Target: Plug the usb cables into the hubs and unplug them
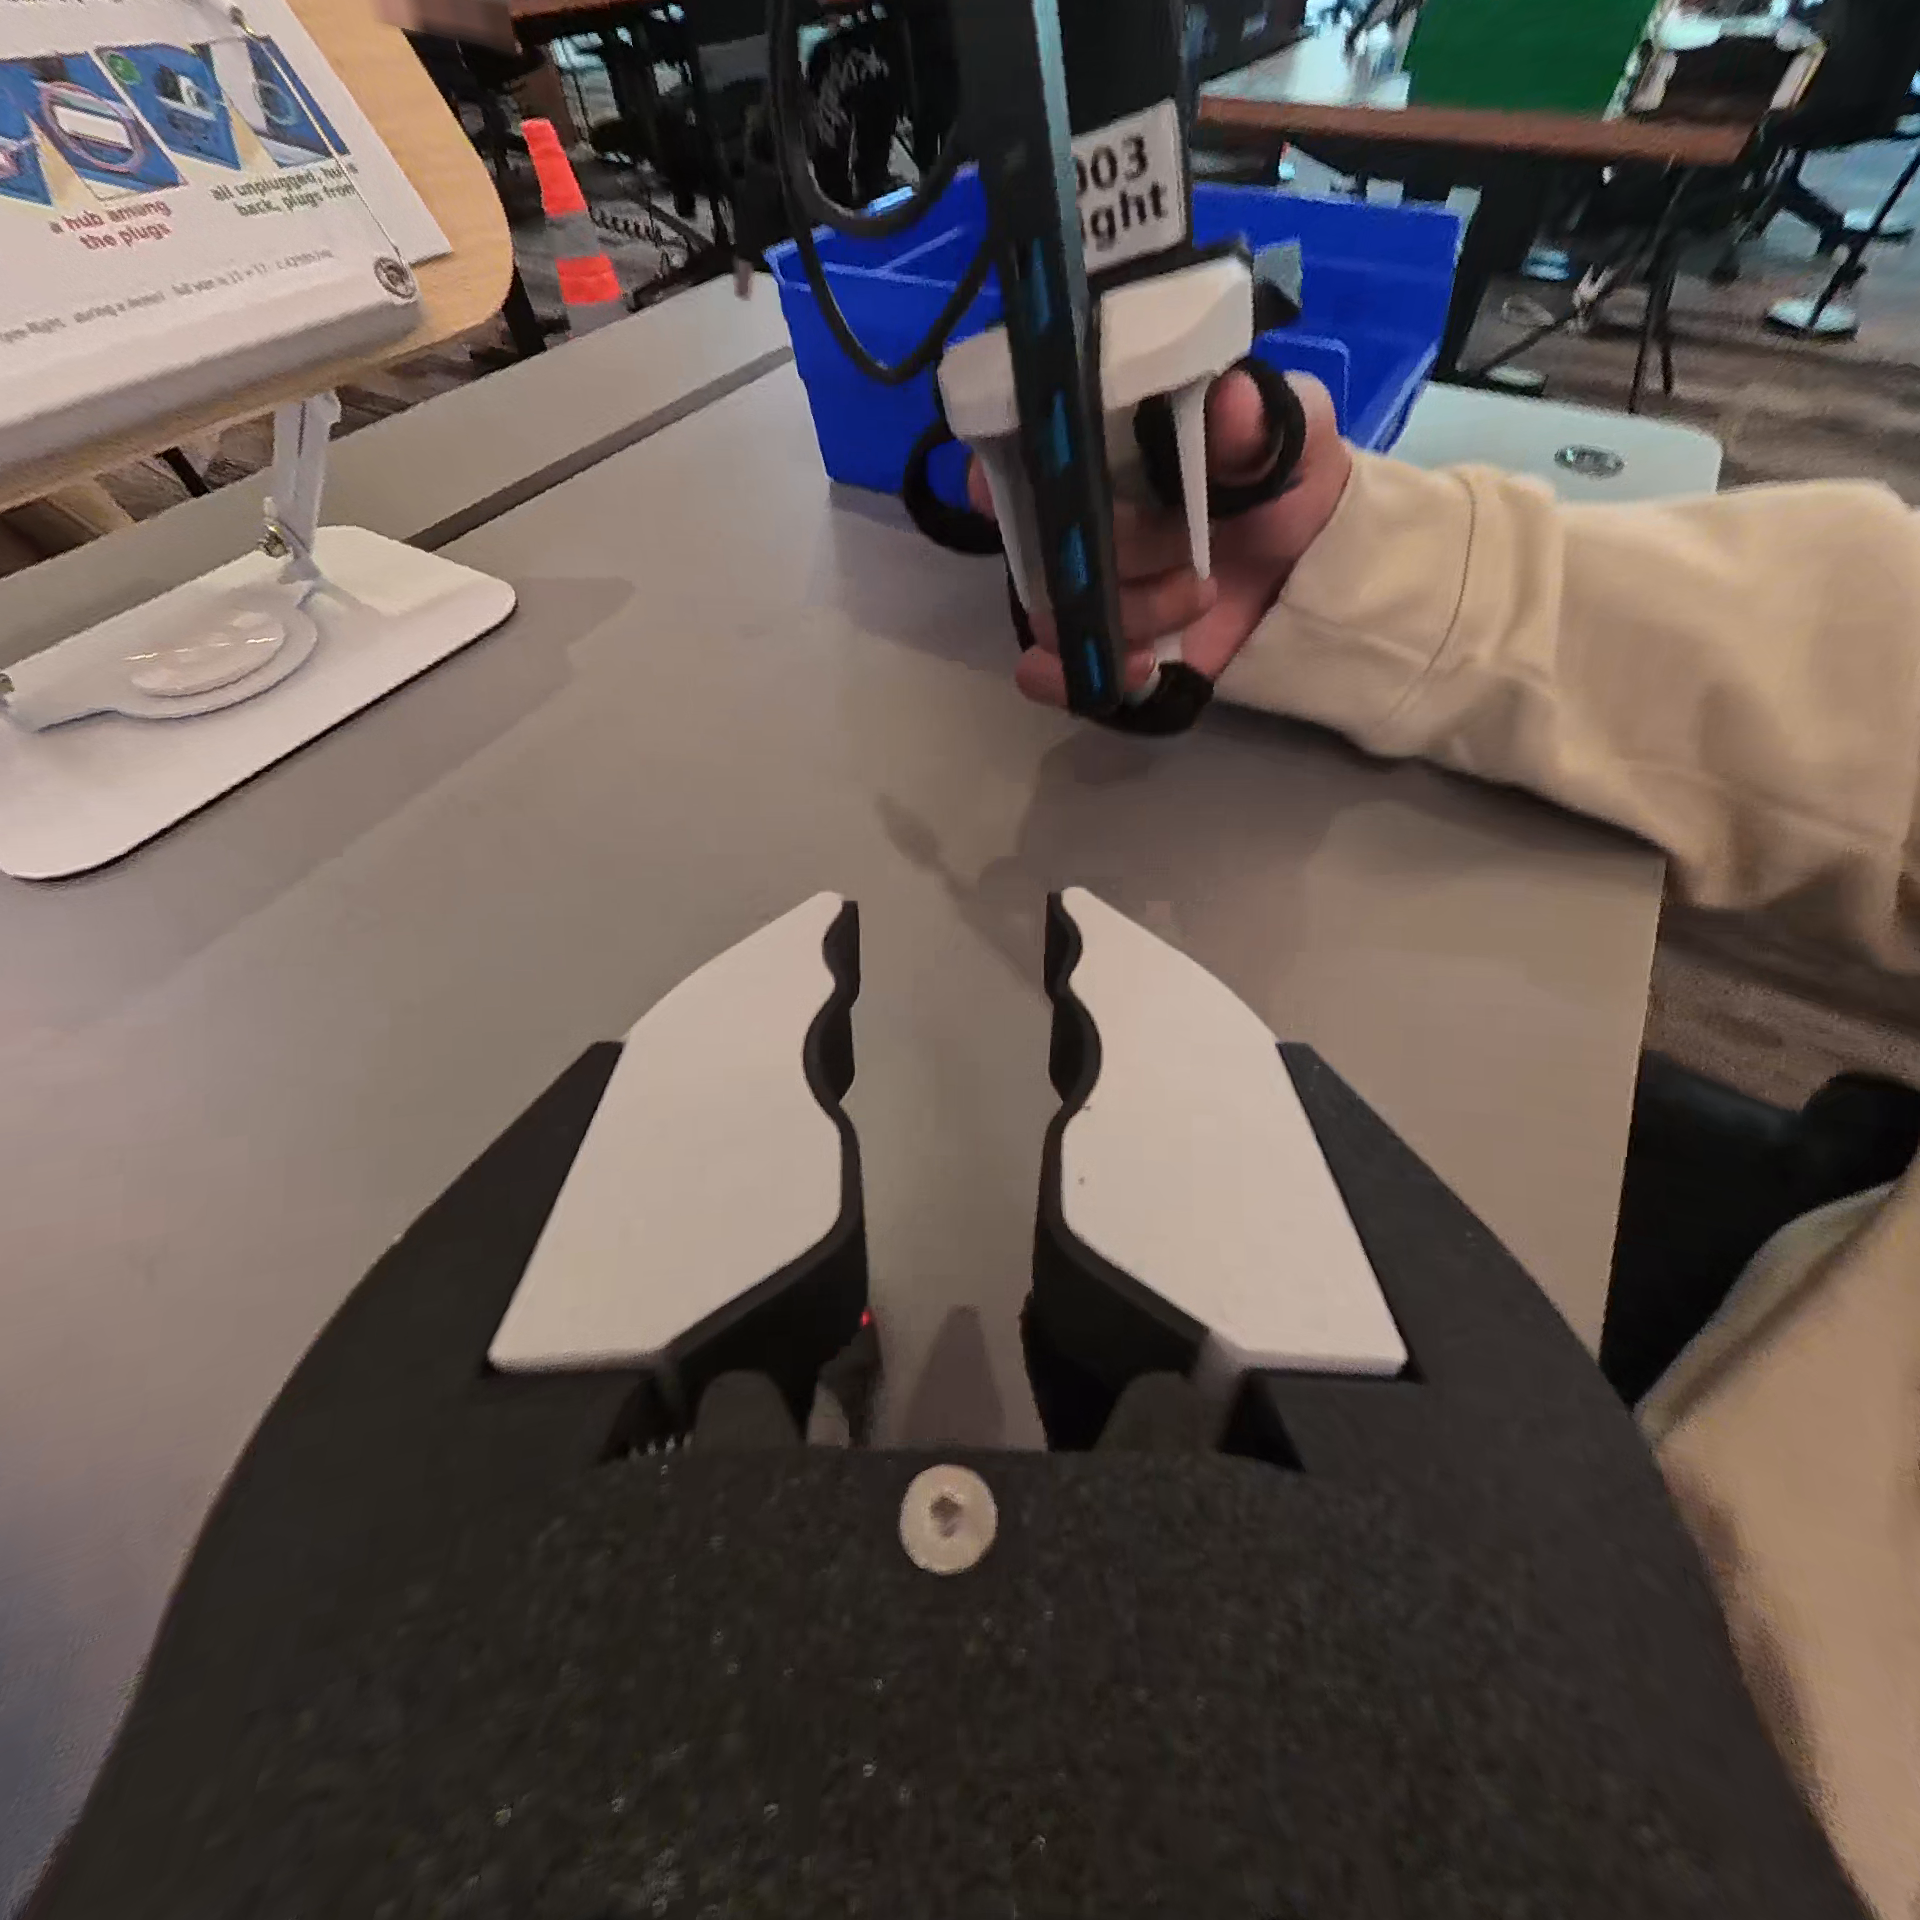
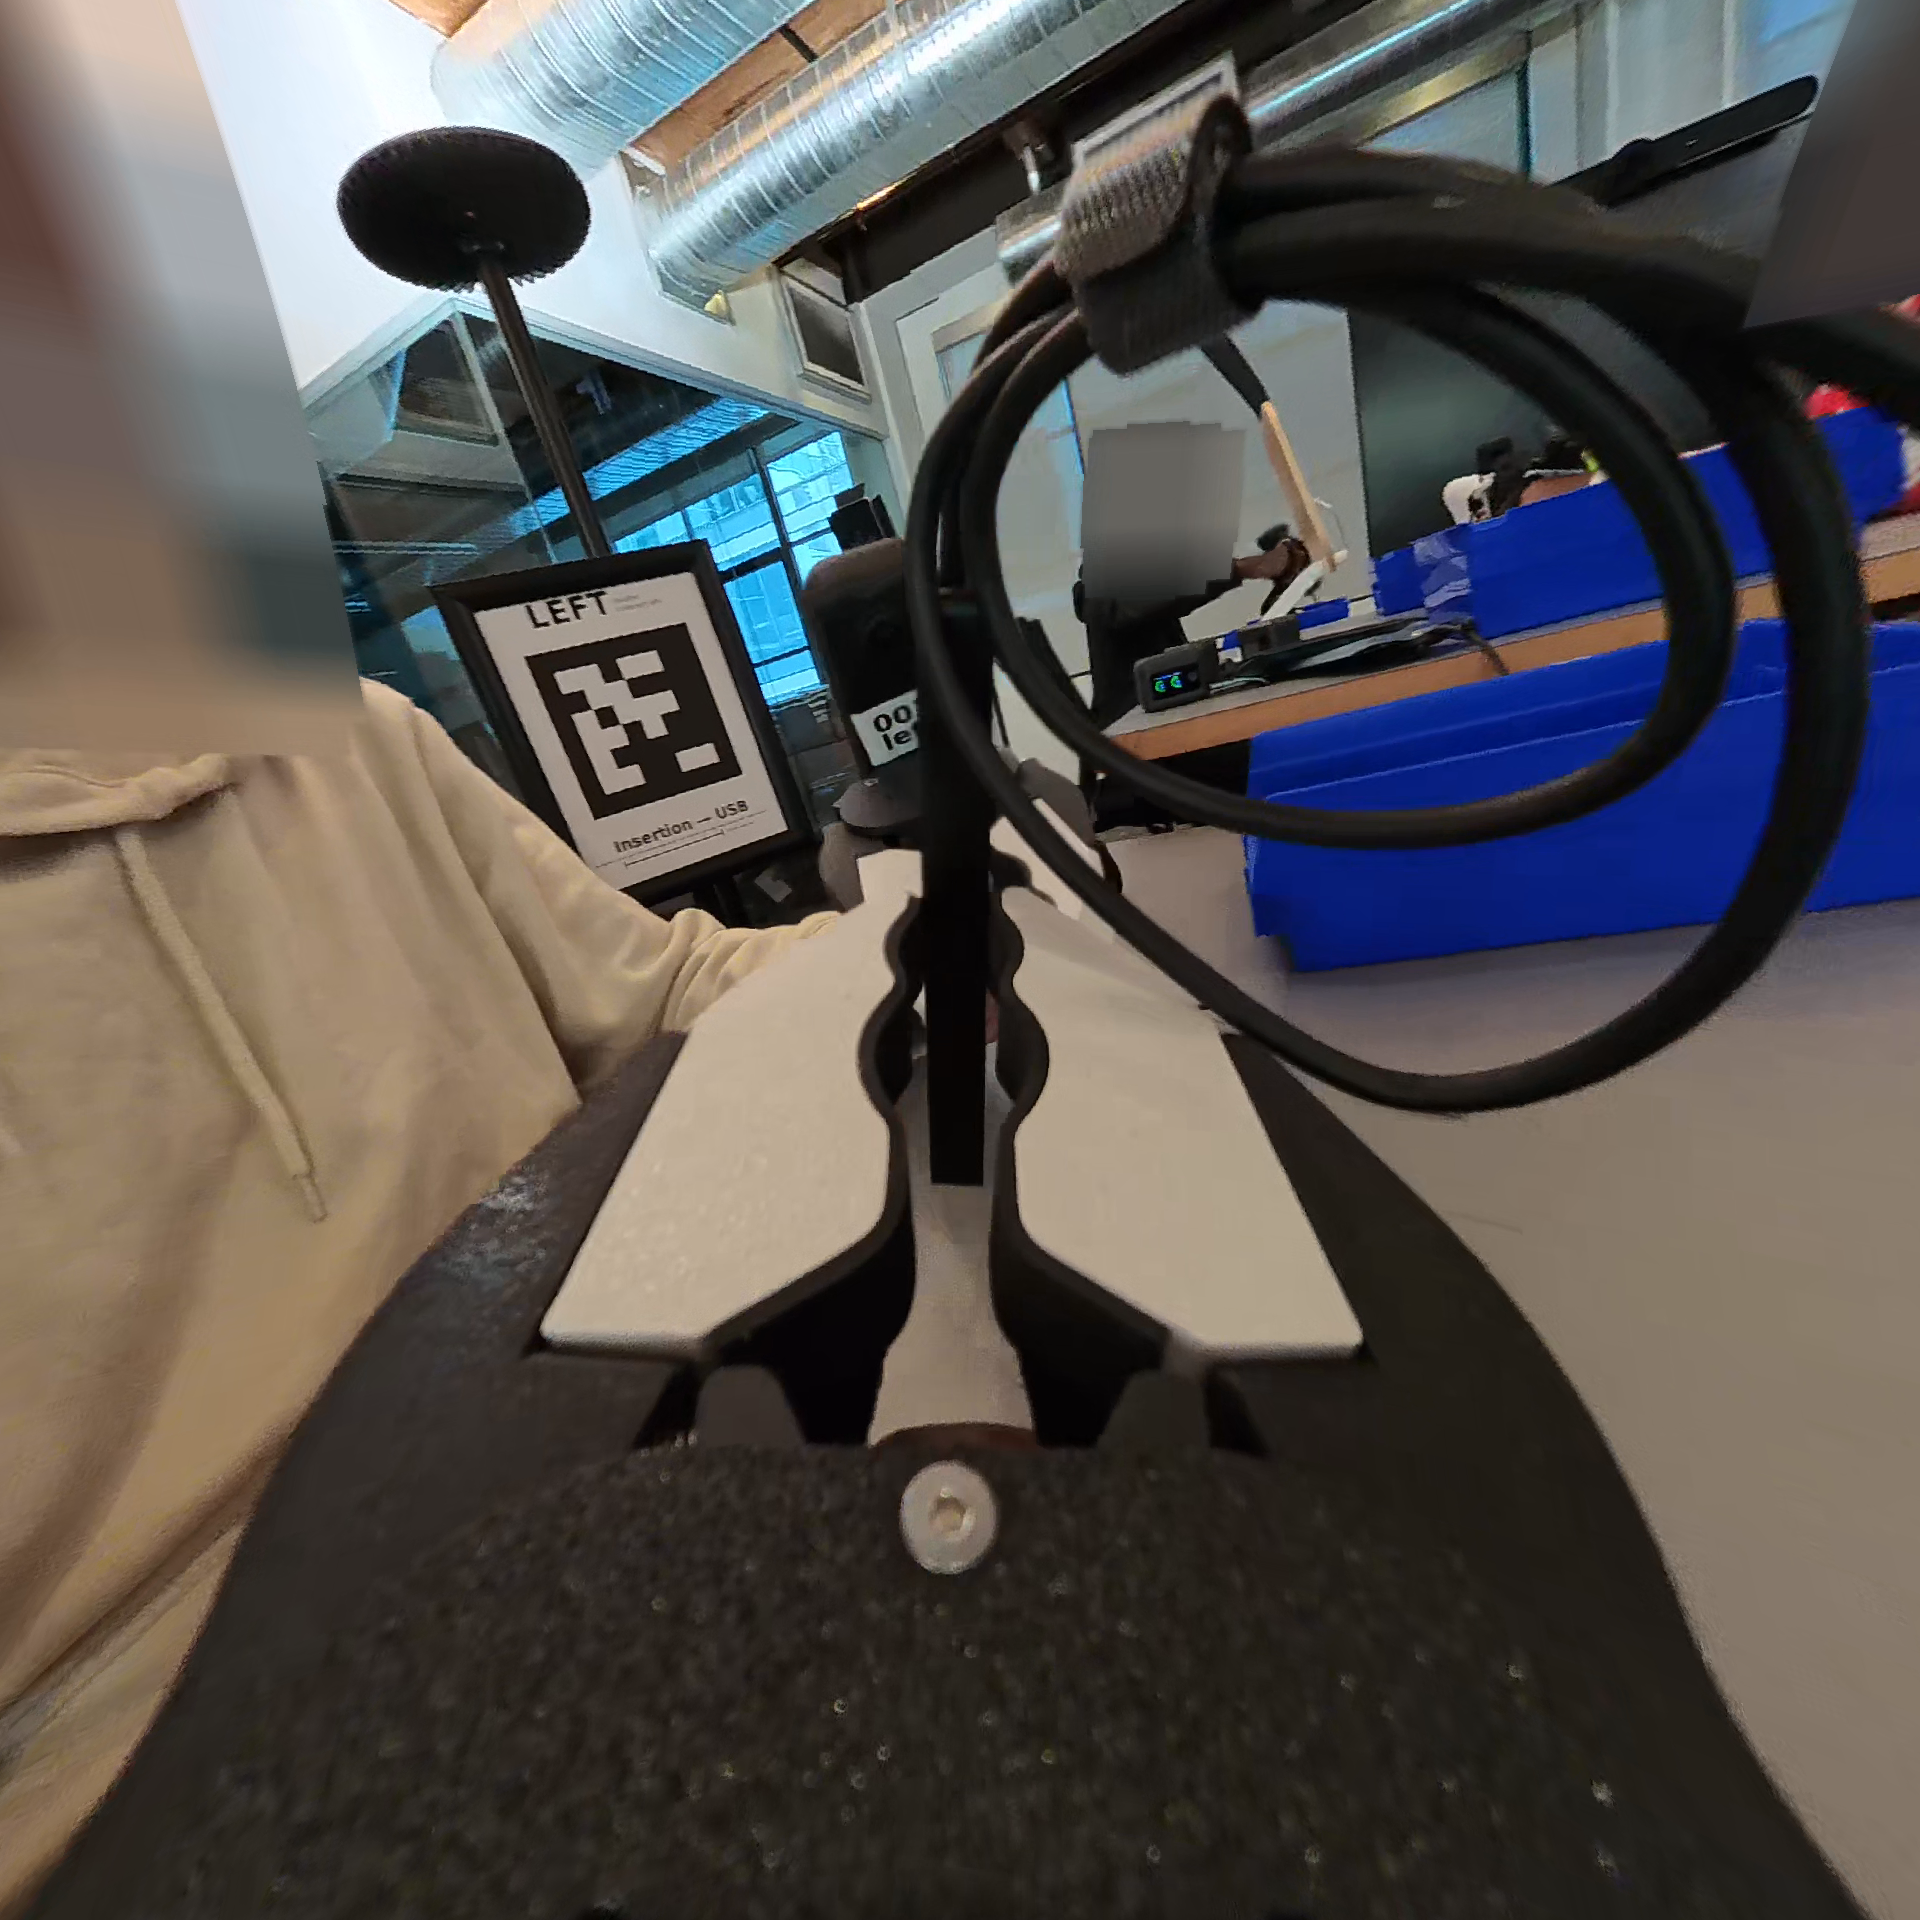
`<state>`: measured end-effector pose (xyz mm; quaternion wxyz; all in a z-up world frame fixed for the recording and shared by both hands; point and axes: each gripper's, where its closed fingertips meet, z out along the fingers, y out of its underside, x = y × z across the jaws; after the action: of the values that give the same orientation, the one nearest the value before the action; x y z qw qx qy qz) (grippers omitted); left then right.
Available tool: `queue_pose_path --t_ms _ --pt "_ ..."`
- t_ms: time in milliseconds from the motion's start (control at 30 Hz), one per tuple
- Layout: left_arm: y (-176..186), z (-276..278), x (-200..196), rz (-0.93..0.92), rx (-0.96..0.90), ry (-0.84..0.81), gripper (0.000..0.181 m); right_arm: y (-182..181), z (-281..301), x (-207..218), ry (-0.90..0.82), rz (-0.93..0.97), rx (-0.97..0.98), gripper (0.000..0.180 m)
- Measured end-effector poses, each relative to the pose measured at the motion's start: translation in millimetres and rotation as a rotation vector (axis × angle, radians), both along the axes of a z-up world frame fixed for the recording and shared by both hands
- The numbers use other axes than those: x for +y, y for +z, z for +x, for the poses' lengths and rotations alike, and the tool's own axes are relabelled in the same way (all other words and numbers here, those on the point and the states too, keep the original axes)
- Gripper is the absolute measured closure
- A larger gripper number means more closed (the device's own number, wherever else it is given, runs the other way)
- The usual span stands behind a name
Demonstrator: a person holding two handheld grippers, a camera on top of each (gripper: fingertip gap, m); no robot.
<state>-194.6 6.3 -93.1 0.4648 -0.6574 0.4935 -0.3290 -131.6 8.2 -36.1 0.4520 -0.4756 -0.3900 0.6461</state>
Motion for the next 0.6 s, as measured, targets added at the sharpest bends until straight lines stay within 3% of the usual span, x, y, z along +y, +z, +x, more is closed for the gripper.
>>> queue_pose_path --t_ms 267,600 --pt "-41.1 -48.4 -4.5 -0.123 0.235 -0.023 0.146 -8.4 -5.8 -5.2 0.023 0.014 -0.048 0.169" --pt "-91.1 -73.0 7.8 -0.207 0.437 0.130 0.143 -12.0 -3.6 -2.0 0.015 -0.024 -0.052 0.169"
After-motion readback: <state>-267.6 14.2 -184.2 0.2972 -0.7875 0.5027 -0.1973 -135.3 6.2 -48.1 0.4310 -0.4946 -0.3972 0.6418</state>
